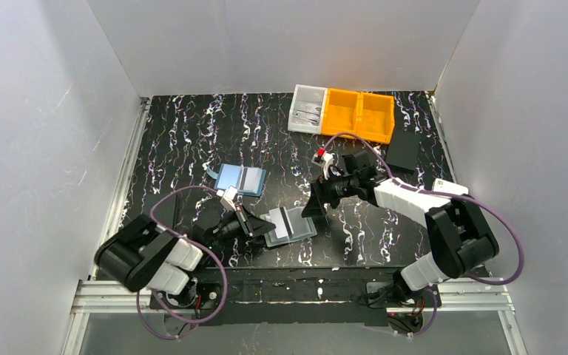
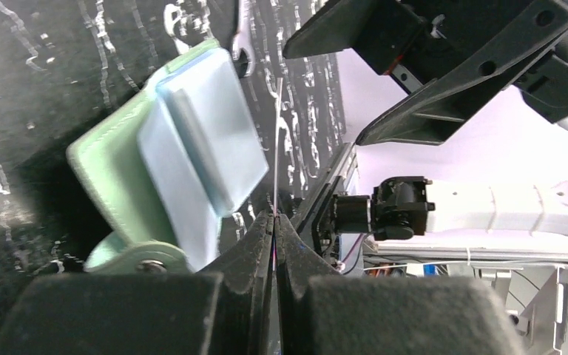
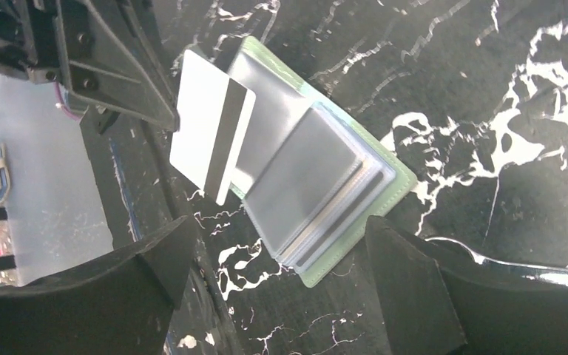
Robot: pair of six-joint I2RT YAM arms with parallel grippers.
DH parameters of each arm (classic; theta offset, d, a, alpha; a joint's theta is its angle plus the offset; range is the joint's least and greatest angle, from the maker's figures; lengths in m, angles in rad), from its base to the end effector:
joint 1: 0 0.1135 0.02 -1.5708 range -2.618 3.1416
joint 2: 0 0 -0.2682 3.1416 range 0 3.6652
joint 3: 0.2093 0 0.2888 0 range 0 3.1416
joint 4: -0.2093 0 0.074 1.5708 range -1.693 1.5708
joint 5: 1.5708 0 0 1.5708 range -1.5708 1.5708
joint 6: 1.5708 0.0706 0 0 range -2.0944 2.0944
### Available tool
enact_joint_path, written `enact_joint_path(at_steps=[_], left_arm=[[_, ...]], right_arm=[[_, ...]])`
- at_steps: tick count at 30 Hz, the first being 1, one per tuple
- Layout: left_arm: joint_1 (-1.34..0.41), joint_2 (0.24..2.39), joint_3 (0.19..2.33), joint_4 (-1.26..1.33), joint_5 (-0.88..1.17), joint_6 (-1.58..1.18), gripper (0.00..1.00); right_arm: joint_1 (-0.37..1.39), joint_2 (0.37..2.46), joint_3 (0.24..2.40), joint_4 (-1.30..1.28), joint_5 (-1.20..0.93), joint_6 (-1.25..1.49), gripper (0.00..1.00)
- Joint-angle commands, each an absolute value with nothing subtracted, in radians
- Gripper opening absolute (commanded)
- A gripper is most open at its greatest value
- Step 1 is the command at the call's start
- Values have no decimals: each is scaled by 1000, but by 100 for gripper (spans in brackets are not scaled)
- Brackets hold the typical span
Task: Take the credit cards out of the card holder
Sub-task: Remove the credit card from the card holder, then place the credit card in the storage box.
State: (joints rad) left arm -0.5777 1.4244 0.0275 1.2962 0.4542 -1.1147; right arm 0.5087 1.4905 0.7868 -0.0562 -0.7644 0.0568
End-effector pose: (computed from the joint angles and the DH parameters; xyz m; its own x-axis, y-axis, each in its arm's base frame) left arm 0.1721 -0.1492 0.0972 -0.8060 -0.4376 -0.3986 0.3016 0.2759 -0.9127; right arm 0.2760 0.2099 0.1577 -0.6455 -0.3130 -0.6967 -0.7543 0.4045 0.5171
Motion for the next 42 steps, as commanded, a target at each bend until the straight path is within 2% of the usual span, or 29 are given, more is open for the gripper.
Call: enact_joint_path(at_steps=[1, 7, 16, 21, 23, 25, 27, 30, 31, 33, 35, 37, 39, 42], left_arm=[[-571, 1200, 59, 1005, 456, -1010, 0], [-567, 952, 119, 762, 480, -930, 0], [-568, 968, 203, 753, 557, -936, 0], [-572, 989, 246, 769, 589, -952, 0], [-576, 990, 255, 773, 594, -959, 0], [-578, 988, 257, 775, 594, -962, 0], [-578, 985, 254, 777, 590, -965, 0], [-578, 984, 251, 779, 580, -981, 0], [-578, 983, 250, 779, 572, -990, 5], [-578, 971, 248, 779, 547, -1014, 26], [-578, 939, 236, 779, 507, -1059, 39], [-575, 895, 218, 779, 463, -1116, 63], [-573, 845, 198, 779, 424, -1186, 95], [-568, 805, 178, 779, 393, -1320, 98]], right_arm=[[508, 1433, 781, -79, -855, -40, 96], [527, 1462, 796, 1, -1017, 53, 98], [564, 1499, 844, 177, -1123, 285, 97], [588, 1526, 847, 253, -1132, 382, 91], [588, 1539, 850, 284, -1141, 417, 83], [589, 1545, 856, 306, -1158, 439, 68], [589, 1544, 862, 331, -1177, 466, 48], [587, 1529, 863, 348, -1200, 469, 9], [583, 1519, 863, 333, -1201, 452, 1], [566, 1483, 866, 263, -1187, 373, 1], [550, 1438, 895, 108, -1150, 223, 1], [547, 1387, 979, -222, -1048, -139, 1], [553, 1353, 1070, -478, -904, -409, 1], [558, 1288, 1142, -633, -678, -649, 1]])
